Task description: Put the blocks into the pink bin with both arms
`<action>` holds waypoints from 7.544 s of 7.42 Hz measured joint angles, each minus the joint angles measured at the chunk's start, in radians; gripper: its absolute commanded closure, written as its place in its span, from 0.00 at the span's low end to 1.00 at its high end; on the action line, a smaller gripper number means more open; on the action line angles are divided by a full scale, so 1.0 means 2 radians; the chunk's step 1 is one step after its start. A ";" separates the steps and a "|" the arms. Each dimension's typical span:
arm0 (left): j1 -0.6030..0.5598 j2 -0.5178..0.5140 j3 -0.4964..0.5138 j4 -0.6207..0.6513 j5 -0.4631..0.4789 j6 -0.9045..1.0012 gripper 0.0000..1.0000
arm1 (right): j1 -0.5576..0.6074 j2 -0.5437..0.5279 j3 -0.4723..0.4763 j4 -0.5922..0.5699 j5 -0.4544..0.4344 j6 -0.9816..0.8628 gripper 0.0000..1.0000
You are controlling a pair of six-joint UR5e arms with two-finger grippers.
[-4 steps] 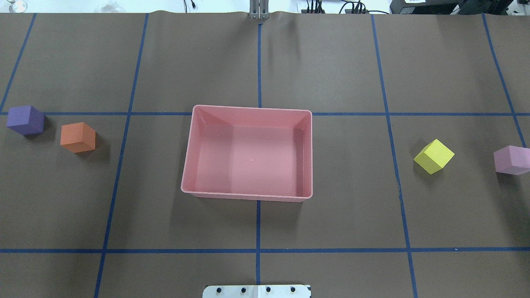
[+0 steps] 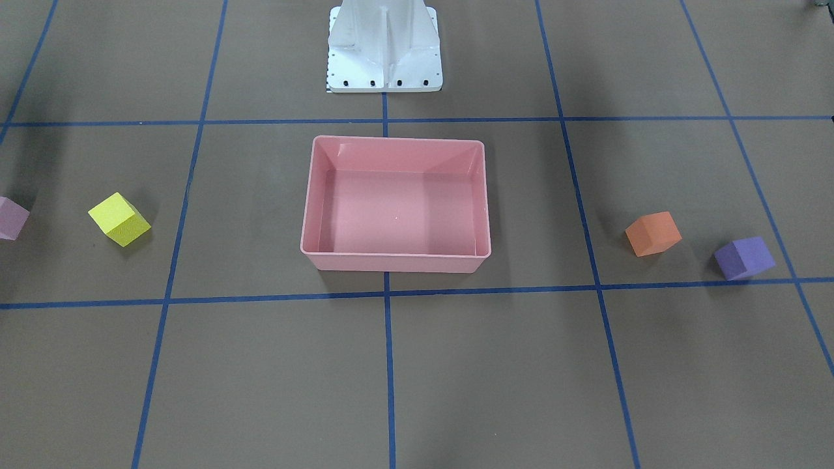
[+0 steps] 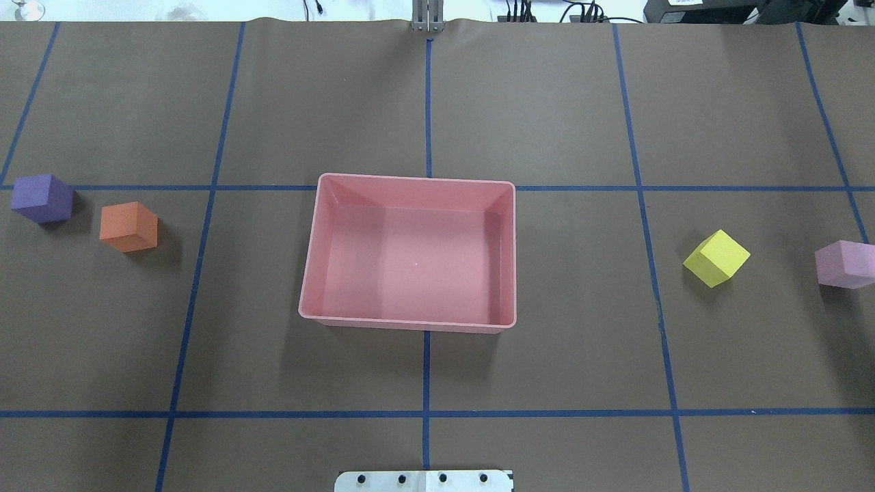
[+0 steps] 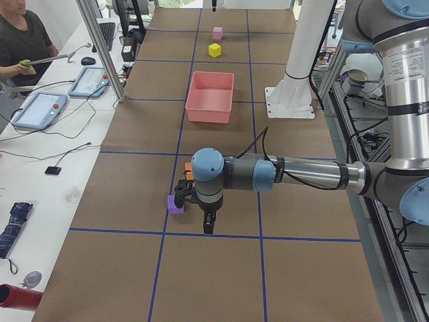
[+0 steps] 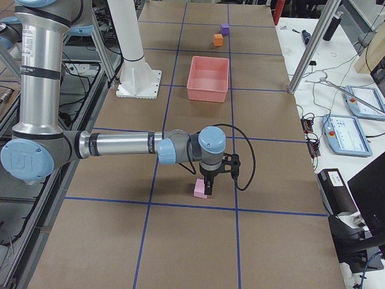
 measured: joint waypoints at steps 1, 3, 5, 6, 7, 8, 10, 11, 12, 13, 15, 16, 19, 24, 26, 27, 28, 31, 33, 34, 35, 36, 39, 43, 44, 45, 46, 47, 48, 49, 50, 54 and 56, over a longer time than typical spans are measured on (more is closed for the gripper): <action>0.000 0.006 -0.004 -0.003 -0.002 0.000 0.00 | -0.003 0.001 0.000 0.000 0.002 0.000 0.00; 0.001 0.012 -0.009 -0.005 -0.012 0.000 0.00 | -0.009 0.000 -0.002 0.000 0.003 0.001 0.00; 0.001 0.012 -0.012 -0.006 -0.025 0.000 0.00 | -0.032 -0.001 -0.002 0.007 0.003 0.005 0.00; 0.001 0.012 -0.014 -0.006 -0.032 -0.001 0.00 | -0.053 -0.002 -0.004 0.021 0.001 0.018 0.00; 0.001 0.012 -0.015 -0.008 -0.036 -0.001 0.00 | -0.072 -0.002 -0.008 0.039 -0.001 0.048 0.00; 0.001 0.012 -0.015 -0.011 -0.037 -0.002 0.00 | -0.084 -0.003 -0.015 0.059 -0.005 0.075 0.01; 0.001 0.012 -0.019 -0.014 -0.037 -0.002 0.00 | -0.097 -0.004 -0.045 0.108 -0.017 0.111 0.01; 0.000 0.012 -0.023 -0.014 -0.037 -0.002 0.00 | -0.106 -0.003 -0.063 0.140 -0.025 0.148 0.01; 0.000 0.012 -0.025 -0.014 -0.037 -0.002 0.00 | -0.119 -0.001 -0.076 0.170 -0.029 0.188 0.01; 0.000 0.012 -0.027 -0.014 -0.037 -0.002 0.00 | -0.130 -0.001 -0.085 0.192 -0.031 0.214 0.01; 0.000 0.012 -0.027 -0.014 -0.036 -0.002 0.00 | -0.153 -0.002 -0.095 0.207 -0.060 0.231 0.01; 0.000 0.013 -0.027 -0.014 -0.037 -0.002 0.00 | -0.162 -0.002 -0.094 0.208 -0.073 0.234 0.02; 0.000 0.013 -0.028 -0.014 -0.038 -0.014 0.00 | -0.166 -0.001 -0.075 0.204 -0.081 0.235 0.05; 0.000 0.013 -0.029 -0.014 -0.038 -0.029 0.00 | -0.162 -0.026 -0.055 0.197 -0.102 0.230 0.05; 0.000 0.014 -0.029 -0.014 -0.038 -0.029 0.00 | -0.166 -0.030 -0.062 0.198 -0.115 0.230 0.05; 0.000 0.015 -0.030 -0.015 -0.038 -0.029 0.00 | -0.167 -0.027 -0.066 0.198 -0.113 0.233 0.05; 0.000 0.015 -0.030 -0.015 -0.038 -0.029 0.00 | -0.167 -0.022 -0.067 0.199 -0.109 0.235 0.05; 0.000 0.015 -0.032 -0.015 -0.038 -0.029 0.00 | -0.168 -0.016 -0.079 0.203 -0.083 0.234 0.05; 0.000 0.015 -0.033 -0.015 -0.038 -0.029 0.00 | -0.168 -0.011 -0.086 0.205 -0.078 0.235 0.05; 0.000 0.015 -0.034 -0.015 -0.038 -0.029 0.00 | -0.167 -0.008 -0.086 0.205 -0.077 0.235 0.05; 0.000 0.015 -0.036 -0.015 -0.038 -0.030 0.00 | -0.167 -0.007 -0.087 0.205 -0.077 0.236 0.05; 0.000 0.016 -0.036 -0.015 -0.038 -0.030 0.00 | -0.167 -0.007 -0.087 0.205 -0.078 0.236 0.11; 0.000 0.016 -0.038 -0.015 -0.038 -0.030 0.00 | -0.168 -0.003 -0.089 0.205 -0.079 0.236 0.43; 0.001 0.015 -0.047 -0.015 -0.049 -0.048 0.00 | -0.165 -0.005 -0.072 0.204 -0.078 0.237 1.00; 0.002 0.013 -0.051 -0.020 -0.061 -0.066 0.01 | -0.161 -0.007 -0.047 0.201 -0.076 0.237 1.00; 0.004 0.012 -0.054 -0.035 -0.067 -0.089 0.01 | -0.155 -0.006 -0.018 0.199 -0.072 0.244 1.00; 0.013 0.010 -0.054 -0.060 -0.068 -0.126 0.00 | -0.152 -0.002 0.010 0.196 -0.066 0.263 1.00; 0.036 0.007 -0.053 -0.092 -0.067 -0.175 0.00 | -0.151 0.007 0.033 0.191 -0.061 0.292 1.00; 0.068 0.002 -0.052 -0.120 -0.061 -0.229 0.00 | -0.153 0.028 0.049 0.181 -0.056 0.330 1.00; 0.106 -0.008 -0.050 -0.138 -0.047 -0.284 0.00 | -0.163 0.056 0.063 0.169 -0.054 0.378 1.00; 0.142 -0.022 -0.047 -0.146 -0.029 -0.328 0.00 | -0.189 0.092 0.074 0.161 -0.054 0.436 0.99; 0.192 -0.092 0.021 -0.155 -0.001 -0.373 0.00 | -0.317 0.282 0.082 0.053 -0.101 0.625 0.98; 0.207 -0.124 0.055 -0.162 0.005 -0.380 0.00 | -0.411 0.331 0.078 0.012 -0.186 0.662 0.93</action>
